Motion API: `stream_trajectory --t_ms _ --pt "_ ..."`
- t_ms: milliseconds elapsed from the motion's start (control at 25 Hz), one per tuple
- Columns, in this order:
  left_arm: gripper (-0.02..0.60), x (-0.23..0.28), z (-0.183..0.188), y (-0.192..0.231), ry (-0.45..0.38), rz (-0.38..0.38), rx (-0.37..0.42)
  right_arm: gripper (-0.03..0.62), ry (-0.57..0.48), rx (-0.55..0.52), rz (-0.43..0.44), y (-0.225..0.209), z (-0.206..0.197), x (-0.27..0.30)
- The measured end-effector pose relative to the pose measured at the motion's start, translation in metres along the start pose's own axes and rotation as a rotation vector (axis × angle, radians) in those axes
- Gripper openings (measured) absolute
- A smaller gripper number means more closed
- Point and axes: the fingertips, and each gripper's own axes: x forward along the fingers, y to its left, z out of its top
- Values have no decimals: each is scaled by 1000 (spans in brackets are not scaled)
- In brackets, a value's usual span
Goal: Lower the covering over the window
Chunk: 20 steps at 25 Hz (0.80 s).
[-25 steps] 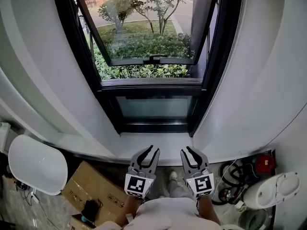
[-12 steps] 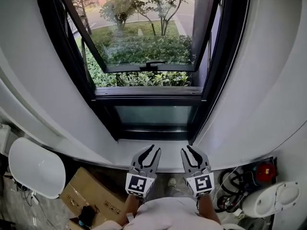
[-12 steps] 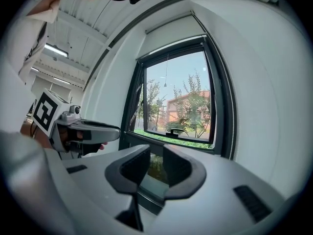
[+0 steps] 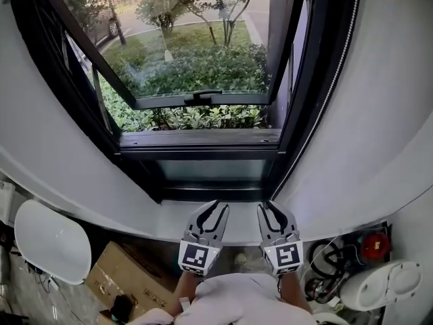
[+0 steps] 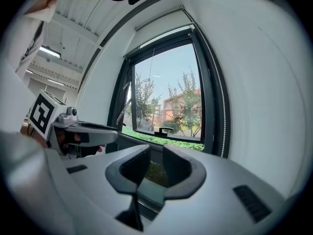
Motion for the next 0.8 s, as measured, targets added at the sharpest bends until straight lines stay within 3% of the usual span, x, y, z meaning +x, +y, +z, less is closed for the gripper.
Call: stream_trajectory --t_ms 480,800 --pt "98 71 4 0 -12 -40 22 74 -14 29 3 -36 5 39" --pt "98 111 15 -15 -40 -160 41 71 10 44 -96 -63 4 42"
